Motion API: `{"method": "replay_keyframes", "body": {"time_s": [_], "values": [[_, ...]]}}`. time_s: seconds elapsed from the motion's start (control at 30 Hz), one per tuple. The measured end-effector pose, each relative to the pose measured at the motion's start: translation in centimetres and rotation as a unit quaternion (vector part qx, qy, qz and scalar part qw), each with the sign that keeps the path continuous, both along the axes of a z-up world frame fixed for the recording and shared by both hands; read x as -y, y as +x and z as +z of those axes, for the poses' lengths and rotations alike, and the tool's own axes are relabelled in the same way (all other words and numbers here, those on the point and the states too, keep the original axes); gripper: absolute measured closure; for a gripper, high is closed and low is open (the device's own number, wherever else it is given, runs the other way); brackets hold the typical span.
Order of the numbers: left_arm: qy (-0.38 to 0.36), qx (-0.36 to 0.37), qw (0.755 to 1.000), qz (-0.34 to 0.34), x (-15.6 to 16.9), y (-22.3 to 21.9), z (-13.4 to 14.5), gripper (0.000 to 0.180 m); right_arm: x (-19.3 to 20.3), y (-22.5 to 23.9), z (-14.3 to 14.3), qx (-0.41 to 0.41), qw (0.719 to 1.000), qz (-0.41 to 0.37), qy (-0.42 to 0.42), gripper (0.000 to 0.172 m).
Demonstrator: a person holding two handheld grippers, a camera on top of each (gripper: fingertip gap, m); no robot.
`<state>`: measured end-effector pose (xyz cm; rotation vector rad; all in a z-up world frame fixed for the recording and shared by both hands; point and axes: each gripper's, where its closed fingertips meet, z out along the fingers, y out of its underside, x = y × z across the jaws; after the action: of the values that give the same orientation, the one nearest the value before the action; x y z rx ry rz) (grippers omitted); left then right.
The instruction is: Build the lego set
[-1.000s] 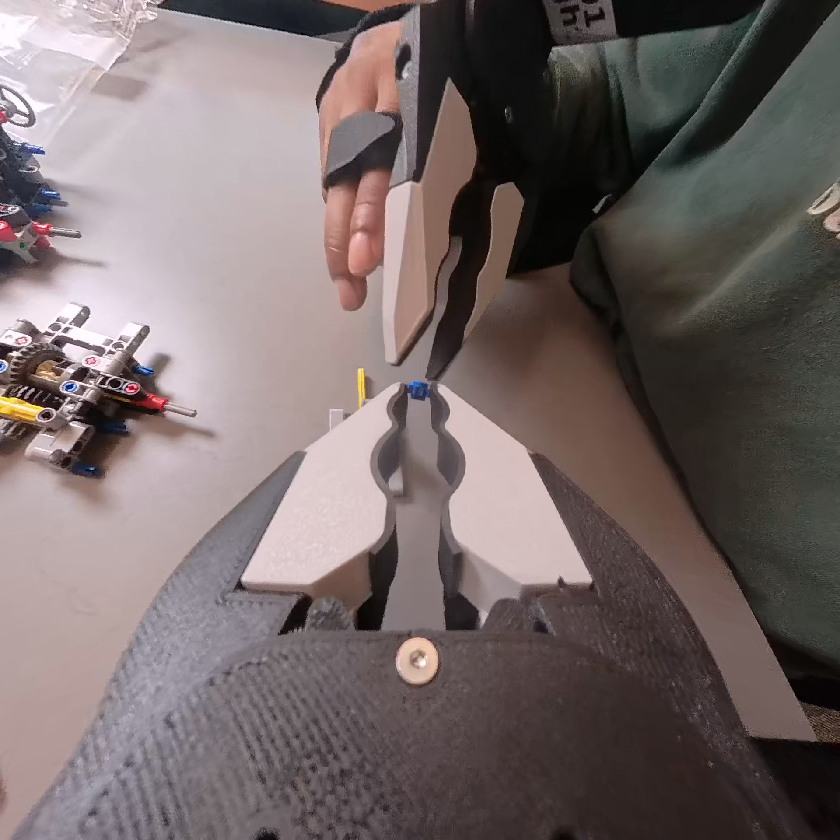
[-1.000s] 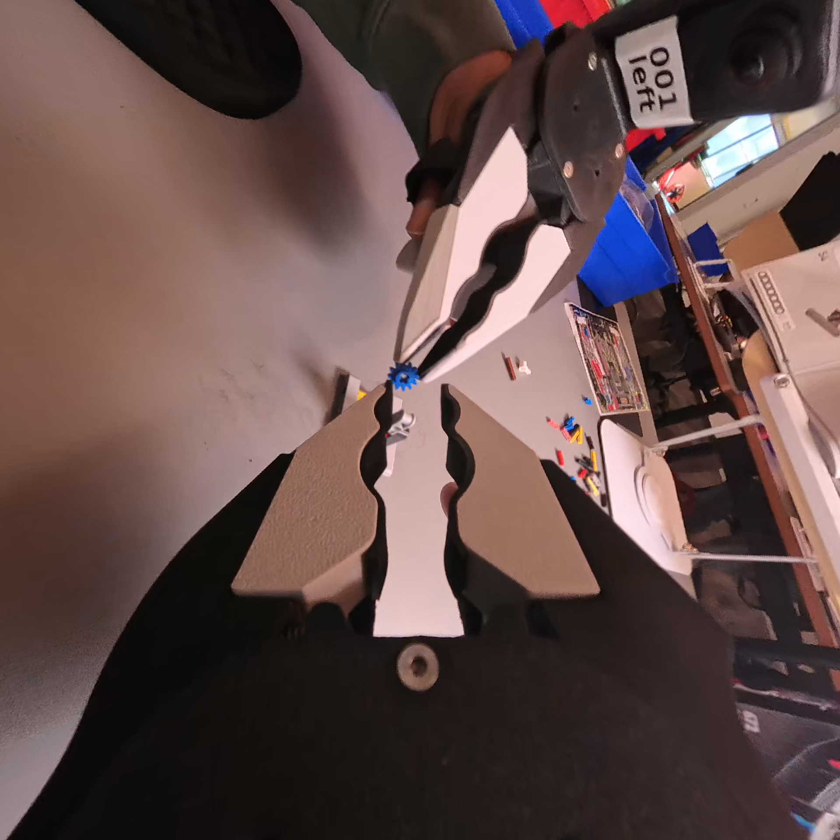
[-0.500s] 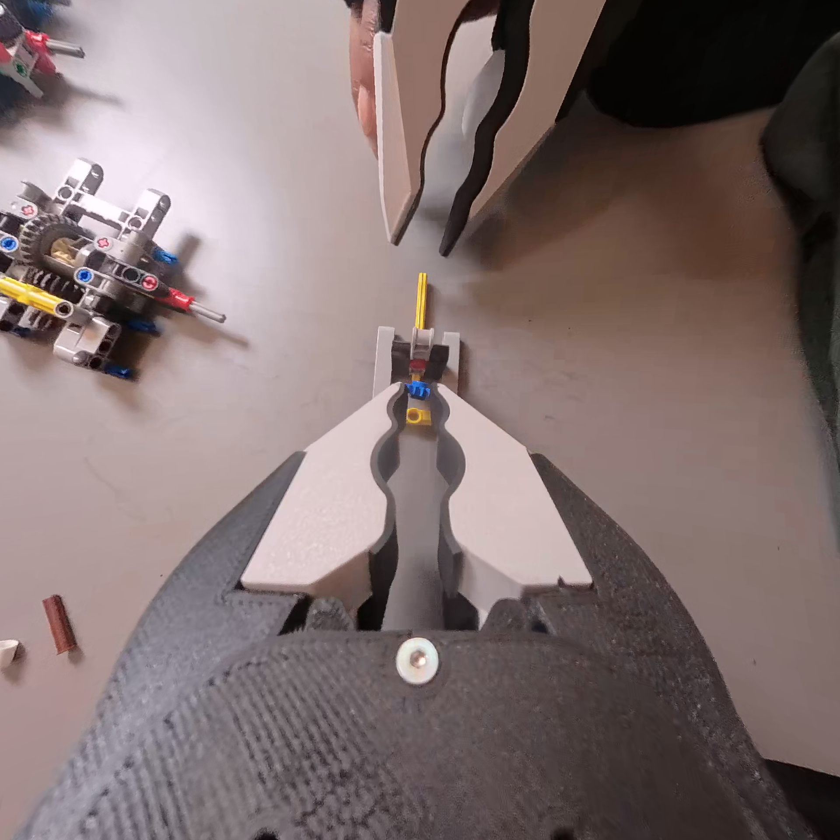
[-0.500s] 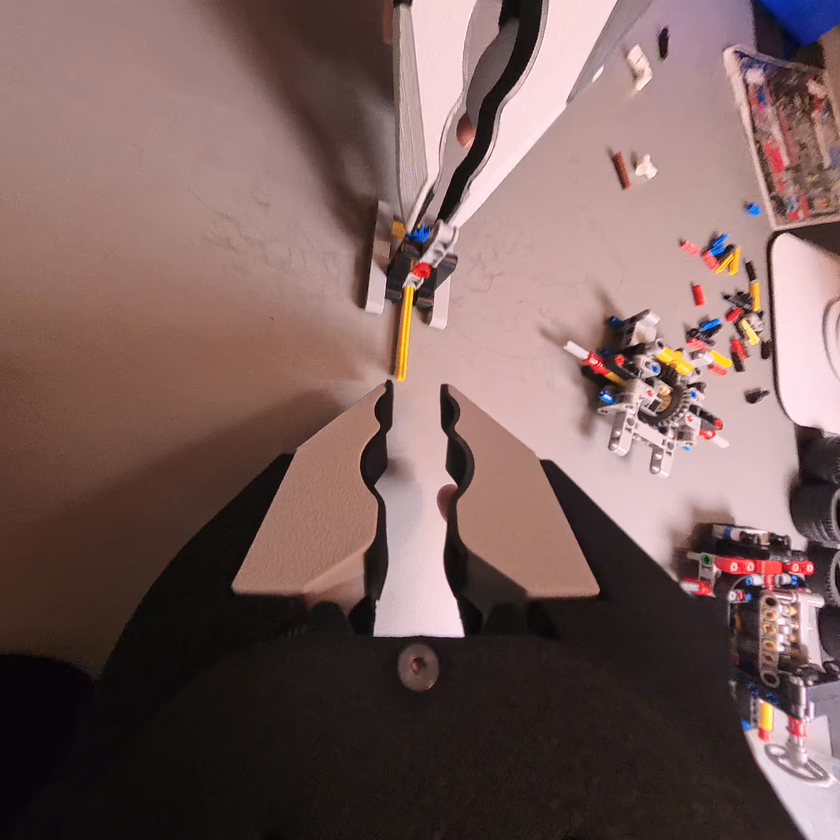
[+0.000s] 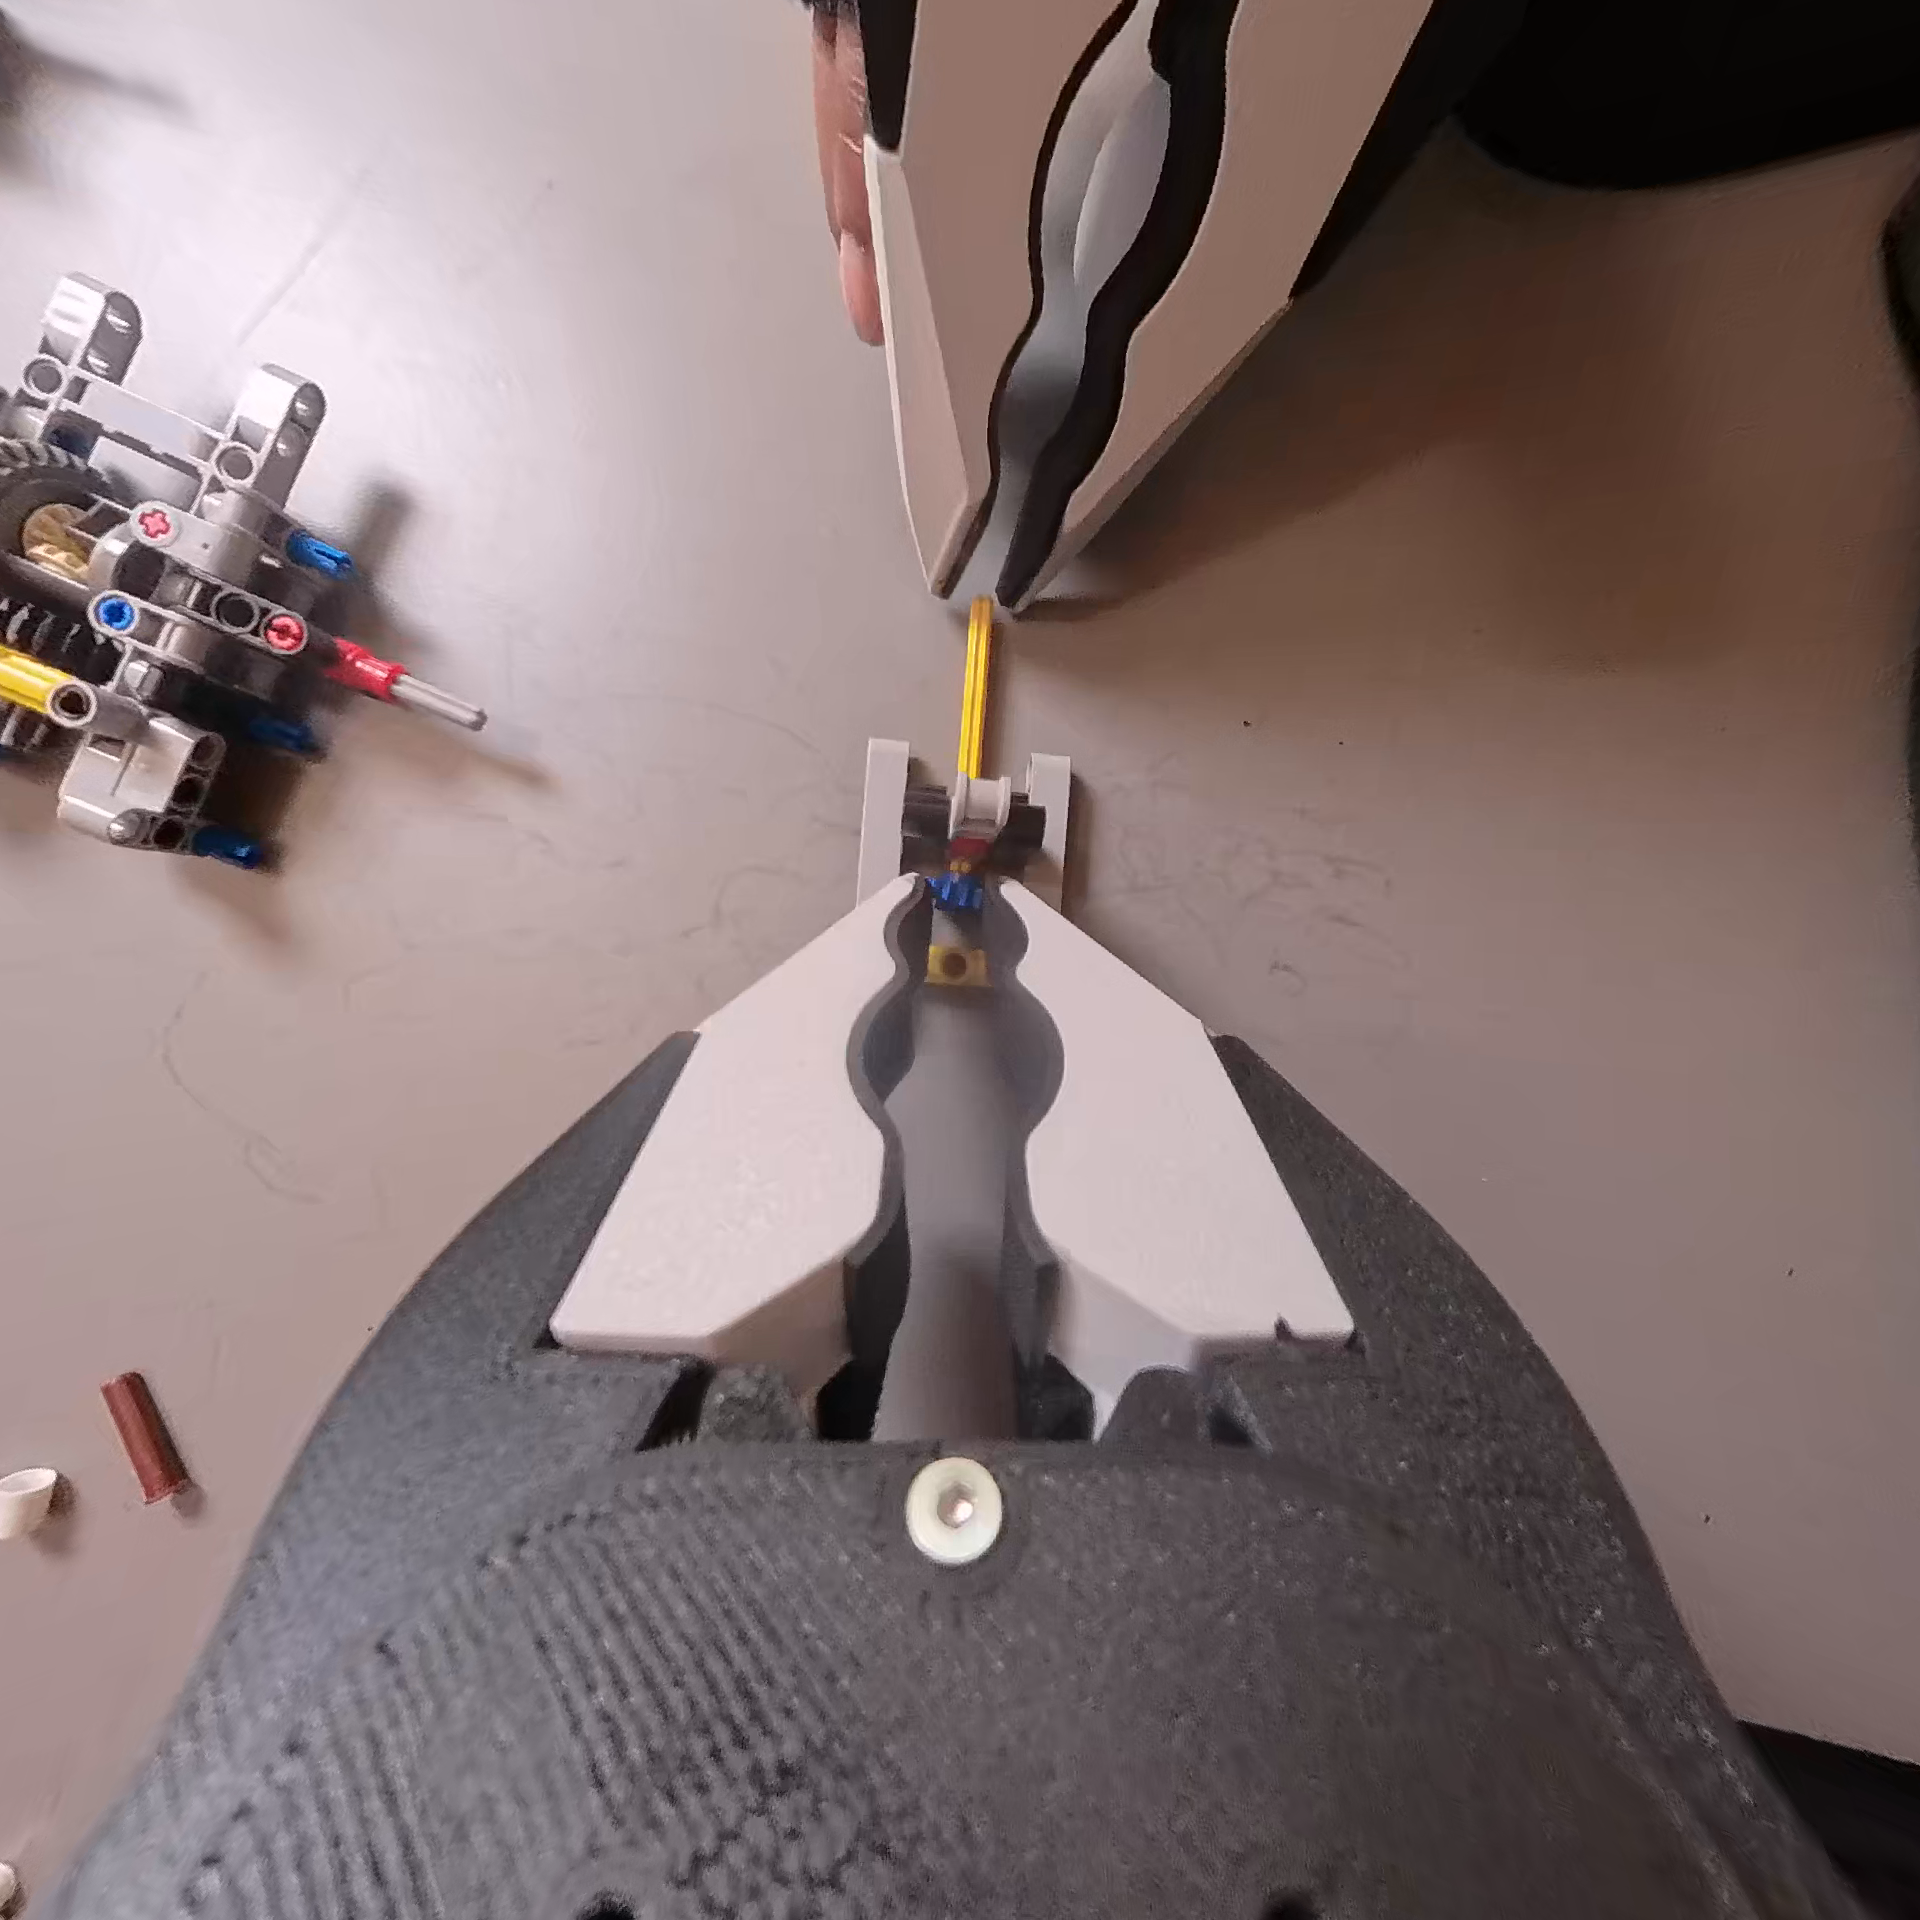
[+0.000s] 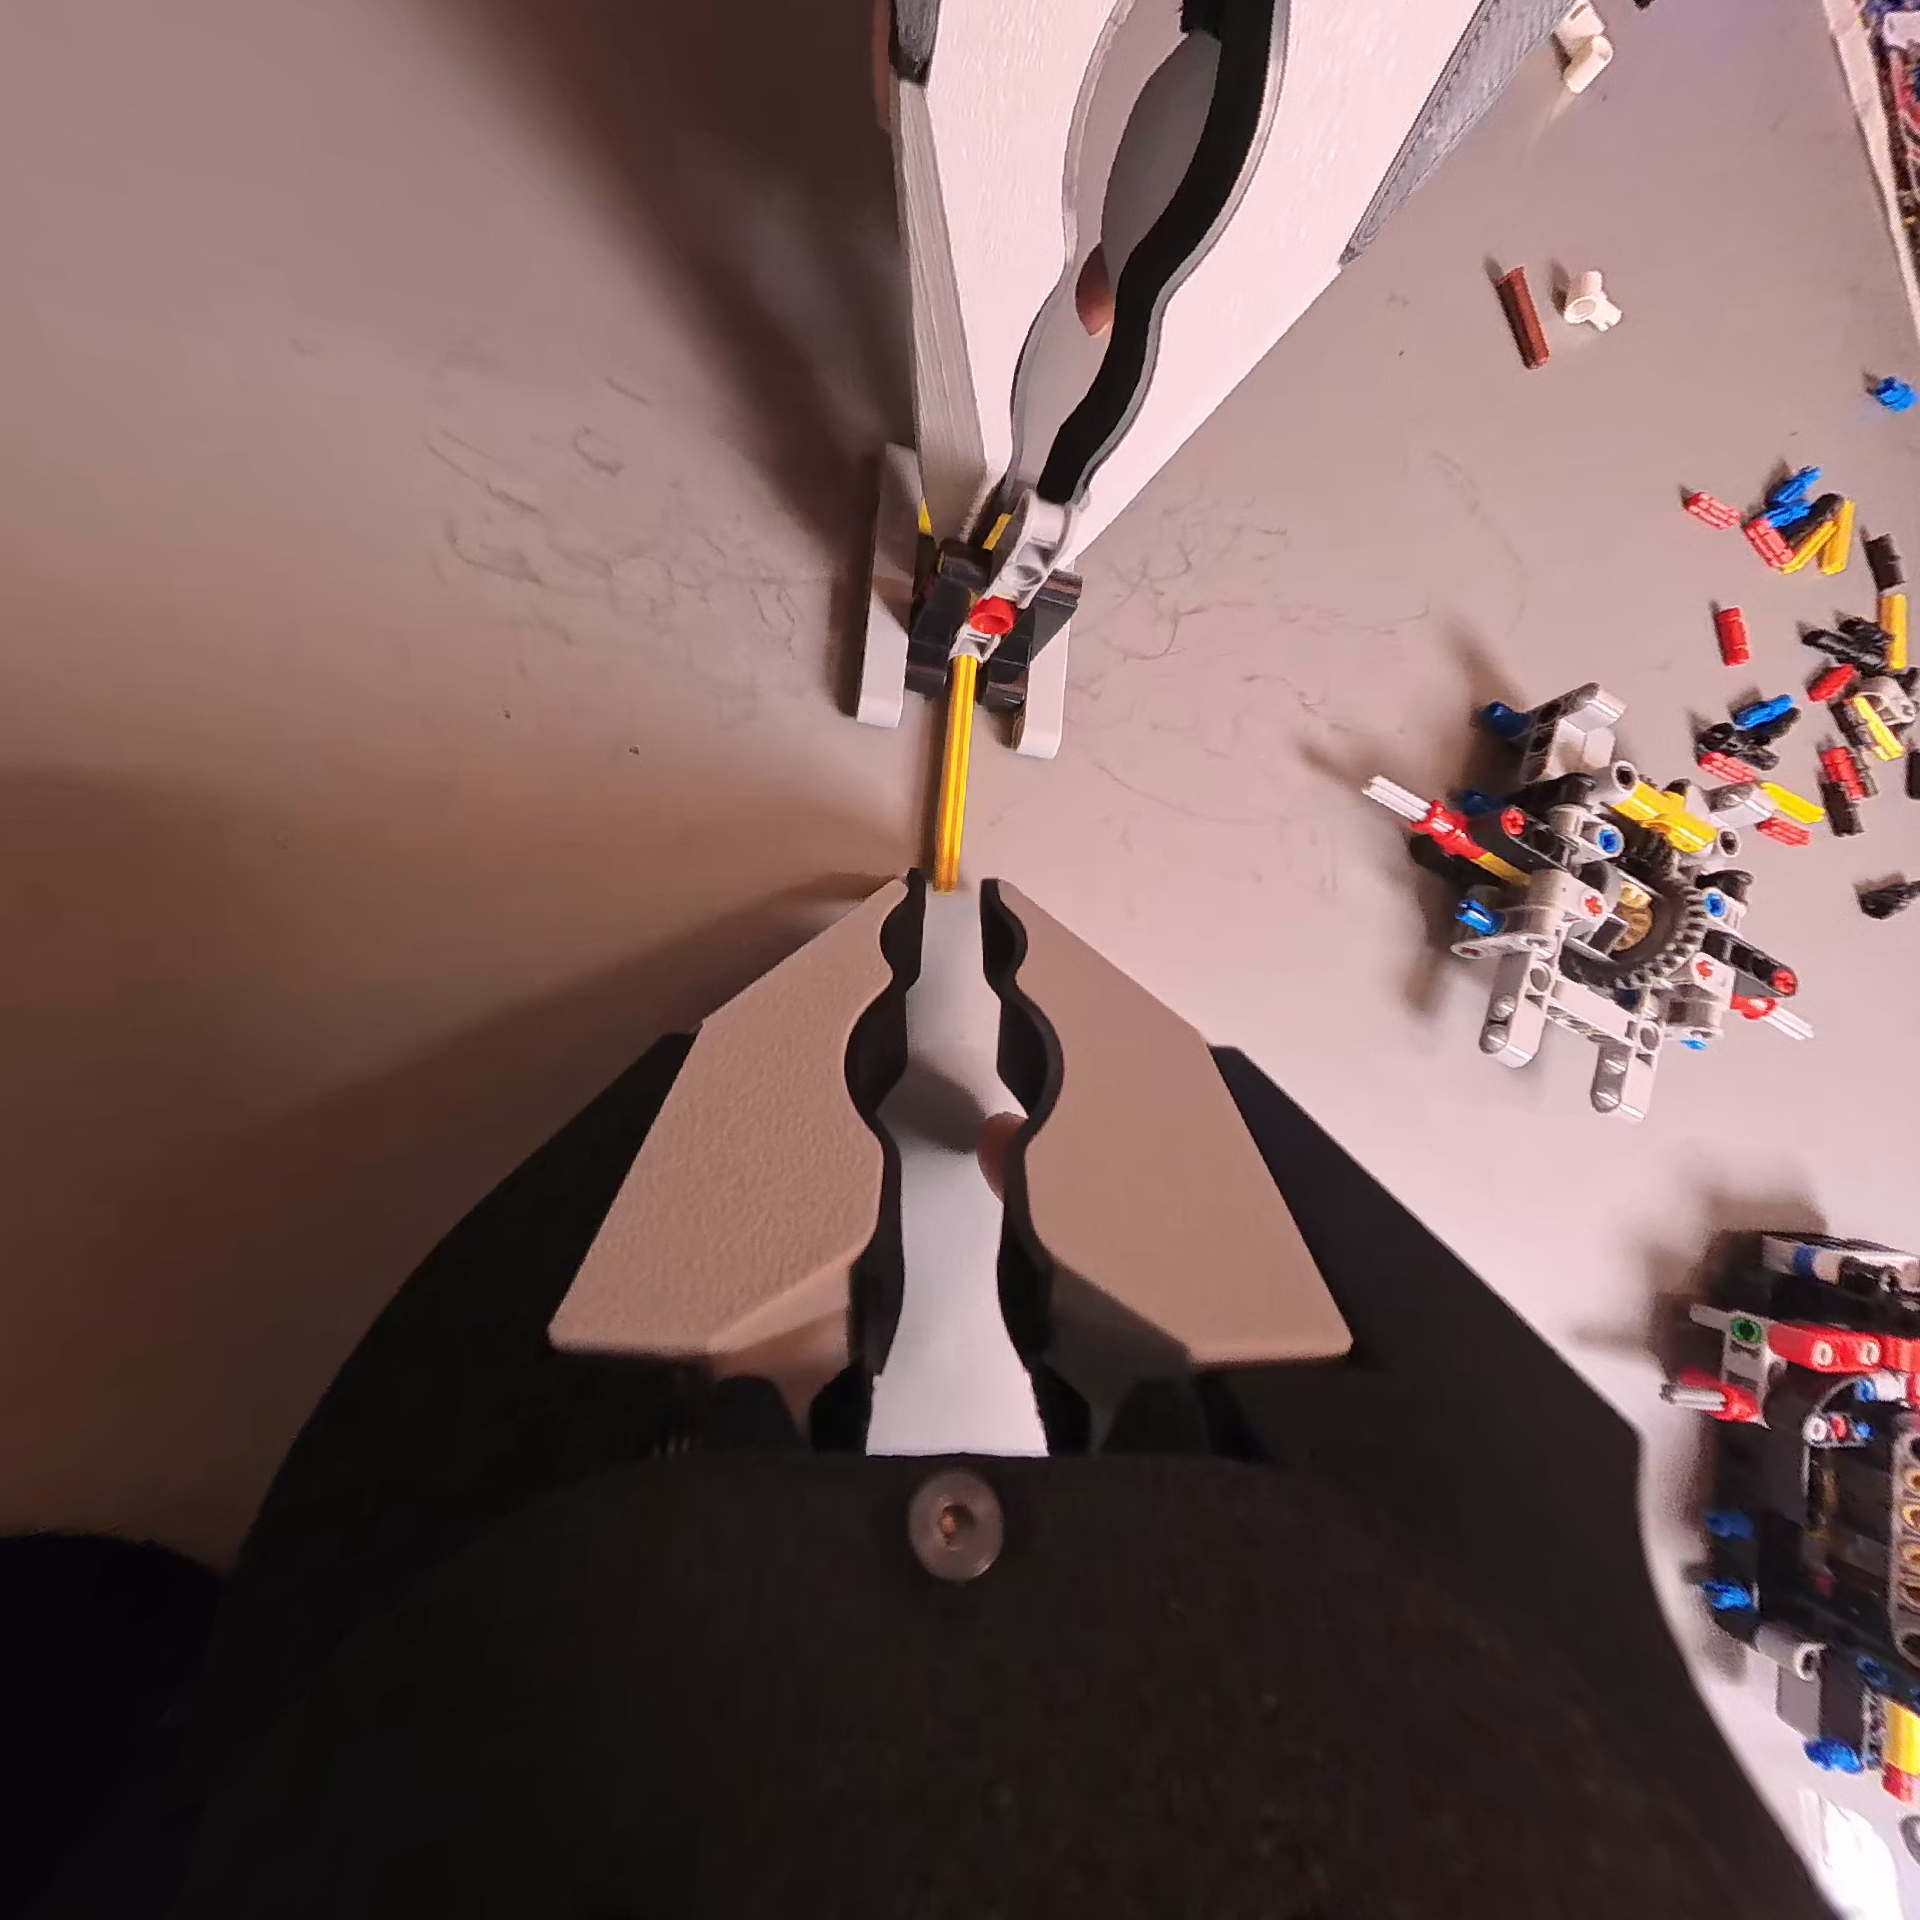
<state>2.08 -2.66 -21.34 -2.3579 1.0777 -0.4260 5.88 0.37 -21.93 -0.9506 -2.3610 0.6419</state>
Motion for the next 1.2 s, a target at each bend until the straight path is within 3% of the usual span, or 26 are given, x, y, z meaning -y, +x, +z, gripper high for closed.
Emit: {"method": "replay_keyframes", "body": {"time_s": [0.03, 0.77, 1.2], "values": [[0.000, -0.001, 1.000, 0.000, 0.0, 0.0, 0.0, 0.172, 0.1, -0.1, 0.0, 0.002, 1.000, -0.001, -0.004, 0.163], [-0.004, 0.004, 1.000, 0.020, 0.3, -0.4, 0.0, 0.173, 0.4, -1.0, 0.4, -0.011, 0.996, -0.016, -0.082, 0.170], [-0.004, -0.004, 1.000, 0.020, 0.1, -0.4, 0.0, 0.173, 0.5, -1.2, 0.5, -0.024, 0.996, -0.010, -0.084, 0.170]]}}
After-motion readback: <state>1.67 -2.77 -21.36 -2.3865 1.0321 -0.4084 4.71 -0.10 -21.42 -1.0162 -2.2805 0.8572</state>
